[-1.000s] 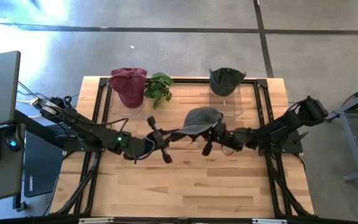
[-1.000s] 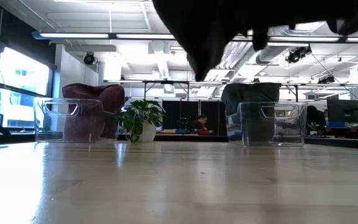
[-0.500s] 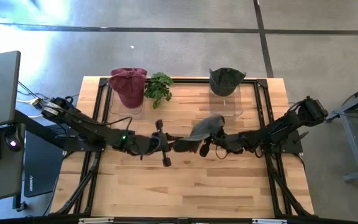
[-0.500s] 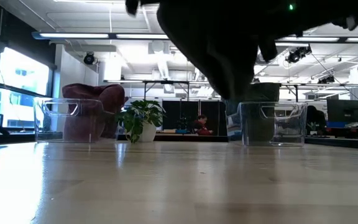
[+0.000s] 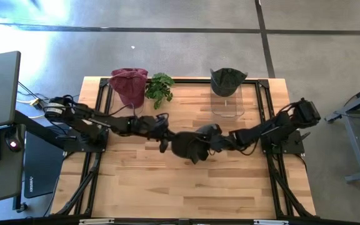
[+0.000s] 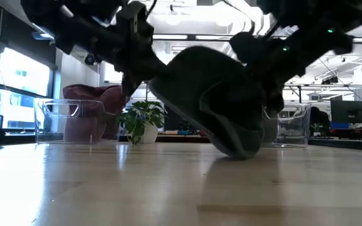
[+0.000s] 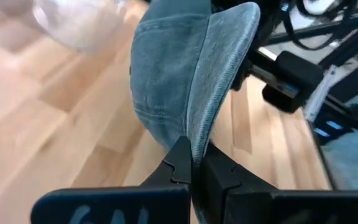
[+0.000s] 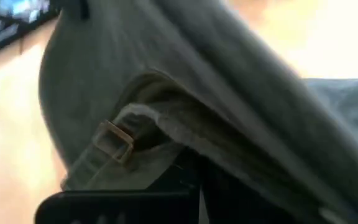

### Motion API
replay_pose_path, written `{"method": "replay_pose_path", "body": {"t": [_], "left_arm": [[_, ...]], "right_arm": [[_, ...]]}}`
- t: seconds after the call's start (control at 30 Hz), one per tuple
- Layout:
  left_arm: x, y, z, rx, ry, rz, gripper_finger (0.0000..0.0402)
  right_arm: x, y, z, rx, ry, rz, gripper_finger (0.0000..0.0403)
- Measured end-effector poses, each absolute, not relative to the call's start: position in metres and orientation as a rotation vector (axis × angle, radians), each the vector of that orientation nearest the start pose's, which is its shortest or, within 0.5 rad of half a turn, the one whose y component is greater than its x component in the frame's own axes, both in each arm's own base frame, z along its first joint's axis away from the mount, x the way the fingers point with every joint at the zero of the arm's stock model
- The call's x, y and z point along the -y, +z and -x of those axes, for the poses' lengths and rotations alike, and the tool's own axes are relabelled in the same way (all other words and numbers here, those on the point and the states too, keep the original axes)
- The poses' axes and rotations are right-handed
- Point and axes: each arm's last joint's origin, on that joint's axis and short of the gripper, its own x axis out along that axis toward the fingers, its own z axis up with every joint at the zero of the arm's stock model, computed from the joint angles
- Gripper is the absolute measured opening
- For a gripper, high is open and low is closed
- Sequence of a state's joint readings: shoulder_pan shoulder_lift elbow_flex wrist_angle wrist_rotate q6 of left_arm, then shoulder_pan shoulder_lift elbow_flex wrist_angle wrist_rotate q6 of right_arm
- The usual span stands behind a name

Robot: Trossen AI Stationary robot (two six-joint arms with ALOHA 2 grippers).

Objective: Pick & Place hat
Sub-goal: Put the gray cap into the right transparent bin

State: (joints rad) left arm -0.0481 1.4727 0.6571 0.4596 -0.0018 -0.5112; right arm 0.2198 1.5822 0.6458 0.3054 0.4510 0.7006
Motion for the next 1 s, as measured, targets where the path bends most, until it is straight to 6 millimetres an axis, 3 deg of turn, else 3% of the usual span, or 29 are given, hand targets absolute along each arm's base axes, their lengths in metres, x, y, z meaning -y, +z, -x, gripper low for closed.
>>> {"method": "replay_pose_path", "body": {"t": [0.13, 0.27, 0.43, 0.57, 0.67, 0.83, 1.0], "left_arm": [[0.004, 0.187, -0.291, -0.408, 0.028, 0.546, 0.0], [0.001, 0.183, -0.289, -0.441, 0.025, 0.54, 0.0], [0.001, 0.18, -0.288, -0.471, 0.042, 0.513, 0.0], [0.0, 0.178, -0.287, -0.483, 0.071, 0.495, 0.0], [-0.001, 0.174, -0.287, -0.498, 0.091, 0.487, 0.0], [-0.001, 0.174, -0.288, -0.499, 0.091, 0.488, 0.0], [-0.001, 0.179, -0.29, -0.444, 0.078, 0.496, 0.0]], "right_arm": [[-0.046, 0.156, -0.296, -0.643, -0.296, -0.483, 0.0], [-0.046, 0.176, -0.3, -0.757, -0.145, -0.44, 0.0], [-0.053, 0.19, -0.283, -0.92, -0.133, -0.374, 0.0011], [-0.07, 0.19, -0.271, -0.884, -0.102, -0.289, 0.0025], [-0.085, 0.183, -0.263, -0.849, -0.131, -0.193, 0.0024], [-0.078, 0.153, -0.246, -0.797, -0.492, -0.182, 0.0003], [-0.065, 0.131, -0.262, -0.673, -0.485, -0.241, 0.0007]]}}
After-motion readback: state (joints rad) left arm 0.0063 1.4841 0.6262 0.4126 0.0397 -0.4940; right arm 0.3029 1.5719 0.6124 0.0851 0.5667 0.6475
